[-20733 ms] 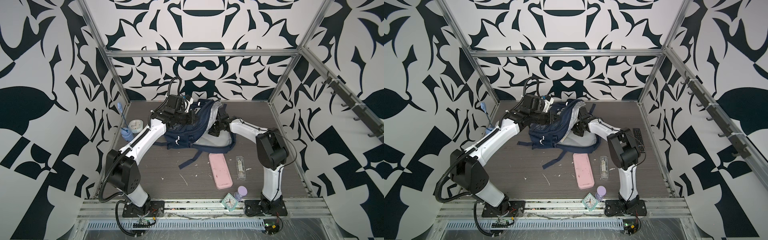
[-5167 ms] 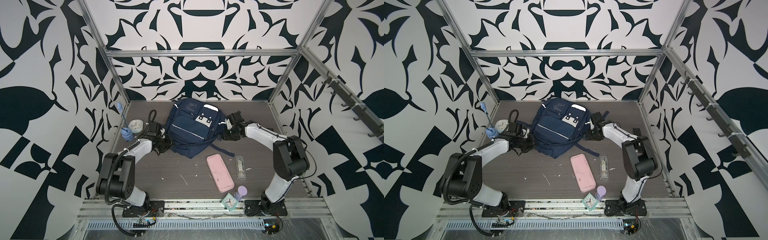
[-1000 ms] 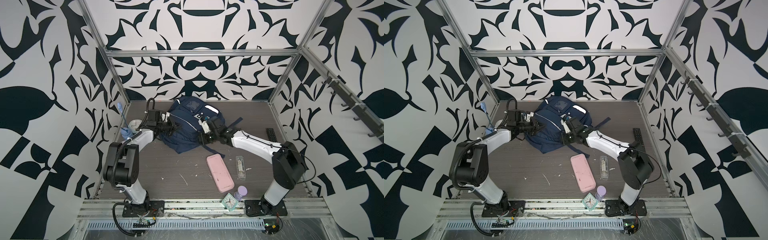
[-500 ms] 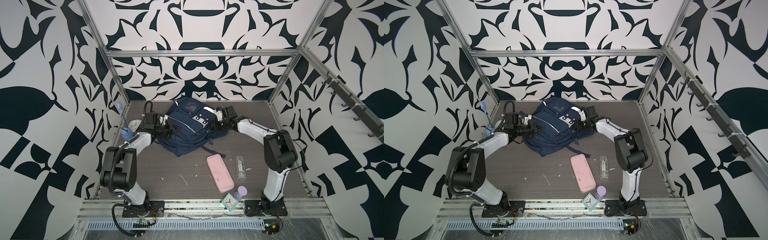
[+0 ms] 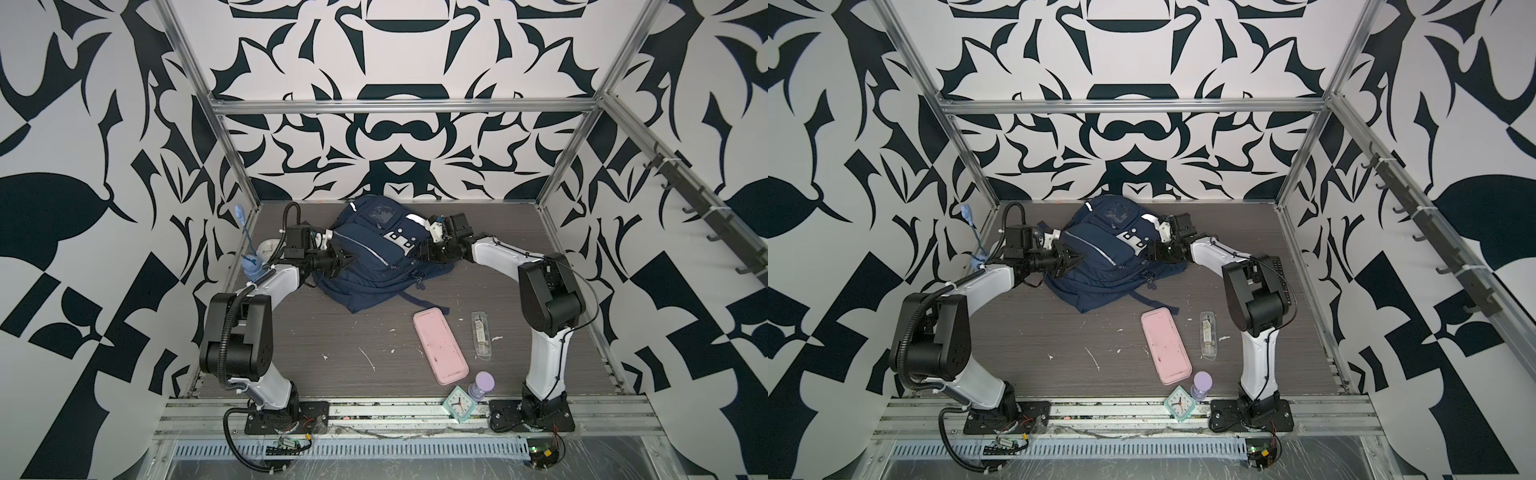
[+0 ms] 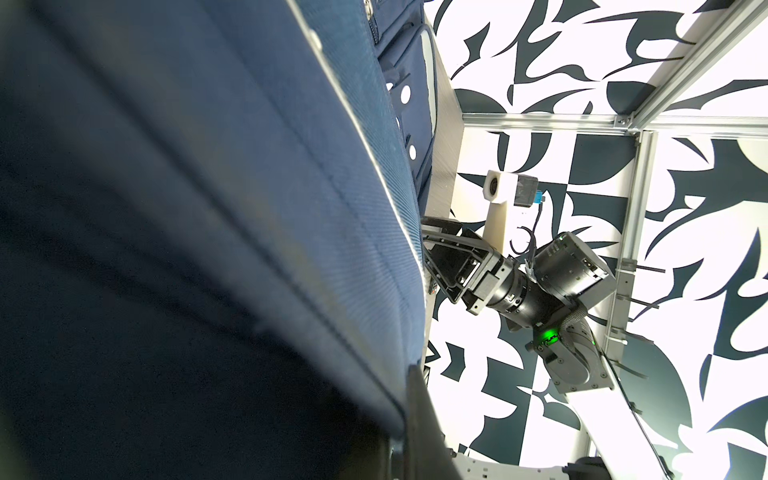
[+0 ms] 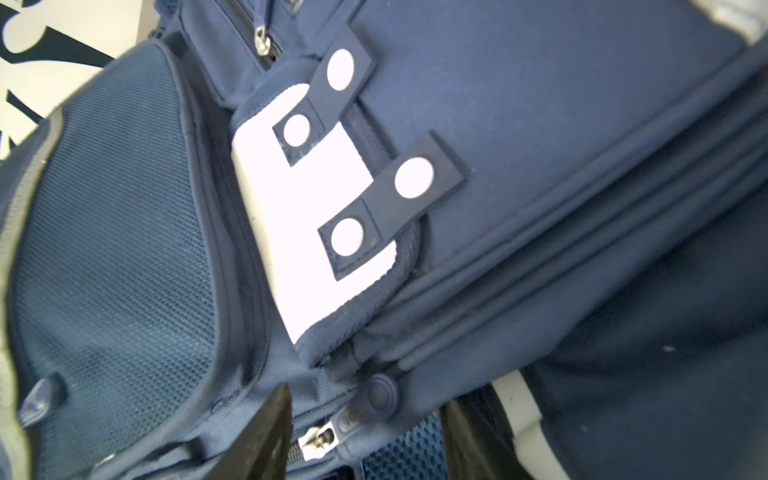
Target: Pack the student bag
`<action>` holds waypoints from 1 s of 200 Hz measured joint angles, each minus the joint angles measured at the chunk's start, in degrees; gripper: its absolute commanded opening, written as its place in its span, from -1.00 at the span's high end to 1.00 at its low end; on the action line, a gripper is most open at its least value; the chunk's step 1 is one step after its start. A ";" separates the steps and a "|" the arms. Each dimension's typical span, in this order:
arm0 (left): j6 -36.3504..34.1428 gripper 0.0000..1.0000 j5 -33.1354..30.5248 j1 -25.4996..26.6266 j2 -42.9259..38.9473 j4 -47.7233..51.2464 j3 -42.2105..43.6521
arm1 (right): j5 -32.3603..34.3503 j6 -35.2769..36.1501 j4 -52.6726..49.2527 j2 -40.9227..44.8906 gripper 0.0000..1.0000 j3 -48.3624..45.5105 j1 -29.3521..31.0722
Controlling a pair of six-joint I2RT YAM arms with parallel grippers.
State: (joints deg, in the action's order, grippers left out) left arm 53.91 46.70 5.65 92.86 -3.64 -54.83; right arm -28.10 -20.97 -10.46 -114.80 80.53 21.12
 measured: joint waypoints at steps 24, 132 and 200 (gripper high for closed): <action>-0.09 0.90 0.20 -0.15 0.00 0.00 0.00 | -0.17 0.28 0.07 0.00 -0.12 0.00 -0.02; -0.81 0.90 0.98 -0.72 0.35 0.02 0.00 | 0.46 1.09 0.66 6.08 -0.12 -1.90 0.00; -0.83 0.90 1.07 -0.72 0.44 0.02 0.00 | -0.02 1.73 0.72 1.07 -0.13 1.05 0.00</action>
State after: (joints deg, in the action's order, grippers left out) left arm 53.08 47.77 4.93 93.30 -3.62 -54.83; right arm -28.12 -19.25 -9.74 -113.73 81.58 21.12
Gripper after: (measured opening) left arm 0.065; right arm 0.565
